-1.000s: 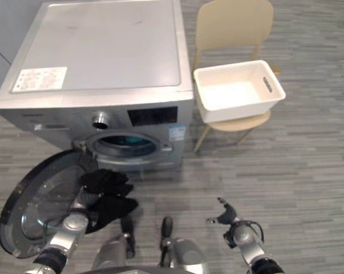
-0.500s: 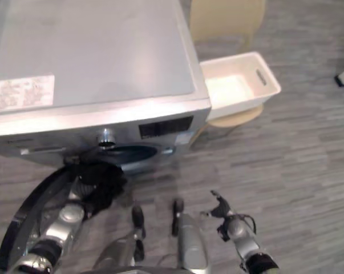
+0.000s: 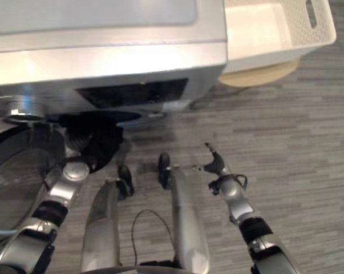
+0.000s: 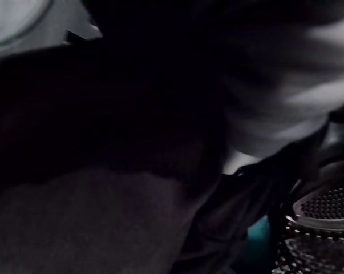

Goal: Grab the laundry basket,head to the washer,open it,put in the laundry and shut it.

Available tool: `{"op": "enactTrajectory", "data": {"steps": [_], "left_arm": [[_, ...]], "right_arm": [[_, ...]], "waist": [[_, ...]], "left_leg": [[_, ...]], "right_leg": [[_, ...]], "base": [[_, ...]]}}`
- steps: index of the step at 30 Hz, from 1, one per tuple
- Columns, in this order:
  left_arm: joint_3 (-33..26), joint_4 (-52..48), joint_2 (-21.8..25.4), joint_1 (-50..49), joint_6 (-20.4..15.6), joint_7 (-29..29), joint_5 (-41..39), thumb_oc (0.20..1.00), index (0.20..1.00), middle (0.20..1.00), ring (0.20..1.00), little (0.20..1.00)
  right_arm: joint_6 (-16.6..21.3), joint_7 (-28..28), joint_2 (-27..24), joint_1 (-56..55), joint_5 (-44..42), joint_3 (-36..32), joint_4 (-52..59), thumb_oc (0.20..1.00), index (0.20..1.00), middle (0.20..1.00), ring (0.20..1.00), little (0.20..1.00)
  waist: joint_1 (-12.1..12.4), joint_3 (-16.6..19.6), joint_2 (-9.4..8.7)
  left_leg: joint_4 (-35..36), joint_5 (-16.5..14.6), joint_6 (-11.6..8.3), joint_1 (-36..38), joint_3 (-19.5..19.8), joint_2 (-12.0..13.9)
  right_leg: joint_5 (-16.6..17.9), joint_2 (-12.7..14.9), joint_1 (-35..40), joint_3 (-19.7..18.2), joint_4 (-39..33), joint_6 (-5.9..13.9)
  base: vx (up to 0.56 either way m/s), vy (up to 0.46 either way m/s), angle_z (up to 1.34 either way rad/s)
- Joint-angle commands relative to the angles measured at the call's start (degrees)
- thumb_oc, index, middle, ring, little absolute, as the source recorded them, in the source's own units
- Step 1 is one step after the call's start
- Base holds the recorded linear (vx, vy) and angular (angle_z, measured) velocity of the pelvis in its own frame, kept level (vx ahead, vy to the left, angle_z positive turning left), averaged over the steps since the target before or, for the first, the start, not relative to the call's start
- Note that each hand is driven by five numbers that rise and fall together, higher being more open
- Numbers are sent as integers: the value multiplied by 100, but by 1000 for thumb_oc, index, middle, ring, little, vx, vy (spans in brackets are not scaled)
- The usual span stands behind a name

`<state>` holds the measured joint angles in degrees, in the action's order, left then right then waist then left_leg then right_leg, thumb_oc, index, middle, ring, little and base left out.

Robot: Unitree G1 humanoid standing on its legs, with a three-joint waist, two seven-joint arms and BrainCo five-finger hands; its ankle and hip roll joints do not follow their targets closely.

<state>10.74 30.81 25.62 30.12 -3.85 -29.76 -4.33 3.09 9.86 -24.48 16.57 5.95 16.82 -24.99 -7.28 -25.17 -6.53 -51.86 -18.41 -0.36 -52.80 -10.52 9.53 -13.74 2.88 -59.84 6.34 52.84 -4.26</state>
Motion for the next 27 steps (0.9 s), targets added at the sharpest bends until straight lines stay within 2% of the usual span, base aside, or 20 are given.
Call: {"op": "enactTrajectory", "data": {"steps": [1, 4, 5, 9, 10, 11, 13, 17, 18, 19, 21, 24, 27], "left_arm": [[-45, 161, 223, 517, -340, -764, -44, 200, 200, 200, 200, 200], [207, 419, 644, 1519, -360, -949, -97, 200, 200, 200, 200, 200], [219, 437, 648, 1545, -364, -950, -100, 200, 200, 200, 200, 200], [775, 592, 1193, 2697, -217, -1176, 277, 200, 200, 200, 200, 200], [1130, 587, 1515, 3338, -135, -1338, 520, 200, 200, 200, 200, 200], [1161, 613, 1517, 3383, -138, -1342, 516, 200, 200, 200, 200, 200], [1479, 572, 1827, 3873, -51, -1473, 775, 200, 200, 200, 200, 200], [2319, 623, 2764, 4666, 463, -1801, 1932, 200, 200, 200, 200, 200], [2372, 647, 2761, 4724, 466, -1804, 1933, 297, 297, 297, 297, 297], [2725, 994, 2970, 4897, 725, -1710, 2336, 1000, 1000, 1000, 1000, 1000], [3098, 1402, 3004, 5060, 822, -1411, 2668, 1000, 1000, 1000, 1000, 1000], [3237, 1829, 2783, 5076, 534, -915, 2566, 1000, 1000, 1000, 1000, 1000], [3209, 1827, 2713, 4707, 316, -417, 2470, 1000, 1000, 1000, 1000, 1000]], "right_arm": [[376, 119, -75, -401, -256, 285, 407, 1000, 1000, 1000, 1000, 1000], [539, 11, -143, -285, -362, 399, 667, 1000, 1000, 1000, 1000, 1000], [537, 9, -139, -277, -363, 390, 668, 1000, 1000, 1000, 1000, 1000], [652, -164, -282, -157, -472, 492, 814, 1000, 1000, 1000, 1000, 1000], [710, -256, -408, -125, -543, 569, 883, 1000, 1000, 1000, 1000, 1000], [709, -260, -397, -113, -548, 553, 883, 1000, 1000, 1000, 1000, 1000], [758, -303, -475, -123, -620, 551, 964, 1000, 1000, 1000, 1000, 1000], [943, -379, -677, -185, -782, 551, 1068, 1000, 1000, 1000, 1000, 1000], [949, -380, -652, -173, -785, 540, 1061, 1000, 1000, 1000, 1000, 1000], [1057, -379, -664, -175, -861, 581, 1059, 1000, 1000, 1000, 1000, 1000], [1119, -333, -713, -153, -829, 612, 973, 1000, 1000, 1000, 1000, 1000], [1144, -245, -677, -119, -715, 576, 833, 1000, 1000, 1000, 1000, 1000], [1141, -247, -690, -151, -606, 511, 868, 1000, 1000, 1000, 1000, 1000]], "waist": [[-197, 572, 113], [-413, 666, 195], [-408, 675, 197], [-546, 788, 296], [-636, 820, 353], [-624, 818, 346], [-665, 837, 403], [-682, 845, 544], [-667, 852, 536], [-641, 847, 569], [-642, 816, 587], [-627, 773, 584], [-587, 796, 578]], "left_leg": [[-263, 60, -137, -520, 244, 366], [-718, -121, -52, -1077, 343, 470], [-742, -131, -52, -1114, 349, 473], [-1000, -230, -15, -1523, 402, 557], [-1088, -273, 9, -1670, 415, 601], [-1107, -280, 10, -1697, 420, 605], [-1198, -310, 25, -1856, 443, 649], [-1460, -357, 66, -2233, 542, 758], [-1488, -366, 64, -2279, 562, 766], [-1625, -379, 78, -2452, 641, 821], [-1757, -379, 81, -2590, 700, 844], [-1897, -362, 75, -2743, 792, 824], [-1948, -343, 66, -2802, 846, 784]], "right_leg": [[-306, 347, -226, -271, -44, 517], [-456, 286, -838, -382, 379, 441], [-464, 286, -871, -381, 399, 440], [-499, 210, -1302, -463, 603, 441], [-497, 165, -1448, -485, 653, 462], [-500, 163, -1473, -483, 666, 462], [-475, 113, -1621, -501, 695, 495], [-405, 28, -1895, -464, 778, 567], [-408, 22, -1927, -452, 791, 566], [-377, -21, -2050, -411, 827, 592], [-348, -29, -2131, -365, 911, 617], [-358, -23, -2234, -313, 1048, 605], [-372, -6, -2267, -276, 1125, 591]], "base": [[10, -7, -19], [19, -12, -20], [32, 2, -20], [31, -7, -13], [35, -19, -3], [26, -11, -6], [16, -3, -4], [-12, -8, -8], [-9, -35, -16], [-12, -41, -15], [-25, -46, -10], [-13, -17, -2], [-6, -14, 3]]}}
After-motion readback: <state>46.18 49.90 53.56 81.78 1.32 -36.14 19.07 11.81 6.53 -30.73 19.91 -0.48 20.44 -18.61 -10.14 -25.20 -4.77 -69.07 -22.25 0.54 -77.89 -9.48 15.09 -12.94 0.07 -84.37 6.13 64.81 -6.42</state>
